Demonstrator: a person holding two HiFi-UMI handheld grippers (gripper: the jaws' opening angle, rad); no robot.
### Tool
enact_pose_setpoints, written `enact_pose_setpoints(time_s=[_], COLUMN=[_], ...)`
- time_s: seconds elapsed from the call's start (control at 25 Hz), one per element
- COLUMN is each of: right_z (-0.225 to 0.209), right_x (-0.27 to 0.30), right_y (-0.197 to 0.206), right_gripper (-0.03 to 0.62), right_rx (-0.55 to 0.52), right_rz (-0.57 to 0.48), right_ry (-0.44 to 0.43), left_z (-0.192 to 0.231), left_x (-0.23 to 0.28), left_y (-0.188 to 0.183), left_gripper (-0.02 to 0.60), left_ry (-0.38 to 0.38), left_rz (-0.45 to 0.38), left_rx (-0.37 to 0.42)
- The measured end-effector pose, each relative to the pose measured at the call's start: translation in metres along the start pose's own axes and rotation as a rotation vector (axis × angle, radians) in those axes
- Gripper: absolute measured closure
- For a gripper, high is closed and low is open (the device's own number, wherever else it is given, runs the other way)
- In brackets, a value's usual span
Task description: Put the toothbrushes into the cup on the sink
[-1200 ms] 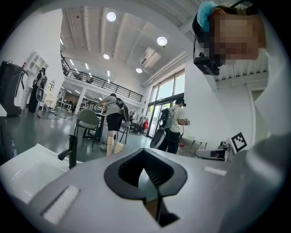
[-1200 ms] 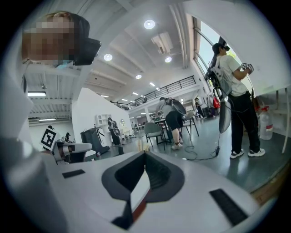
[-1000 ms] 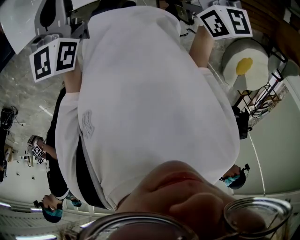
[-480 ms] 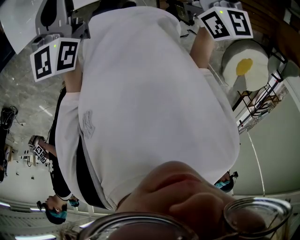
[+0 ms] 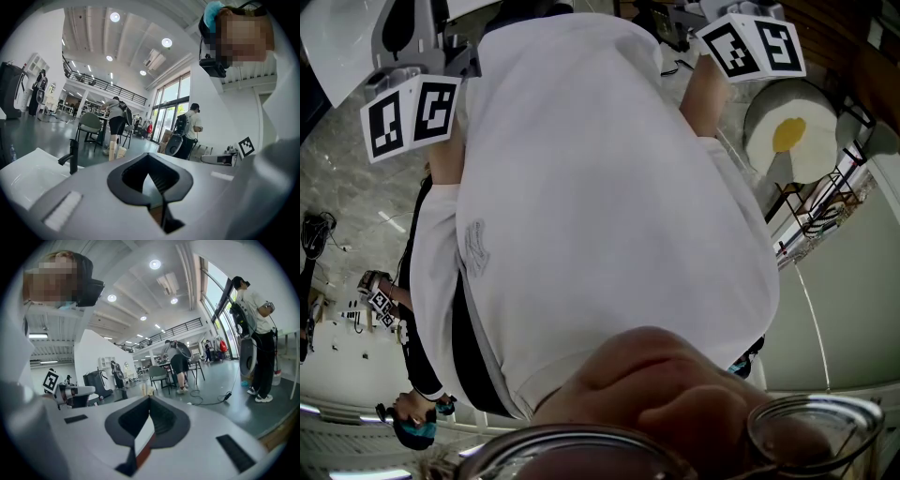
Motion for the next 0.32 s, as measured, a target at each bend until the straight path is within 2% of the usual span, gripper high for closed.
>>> enact_pose_setpoints(time_s=[0.32], right_z=[0.0], right_x=[0.0013], right_y=[-0.0006], right_gripper=[0.583], right_rx=[-0.004], right_rz=[0.001], right_ry=[0.004], left_z=[0.0017], left_x=[0.0007], left_y=[-0.001], left_gripper=[0.58], left_ry=[0.005], left_rz=[-0.004], left_rx=[-0.002])
Point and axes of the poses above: the fingertips, and each gripper's own axes: x forward along the fingers, z to its left, y out of its underside, the point moved 5 cm from there along -x, backward along the fingers, and after that the axes turned 15 degrees about -x, right-handed, at the moved point
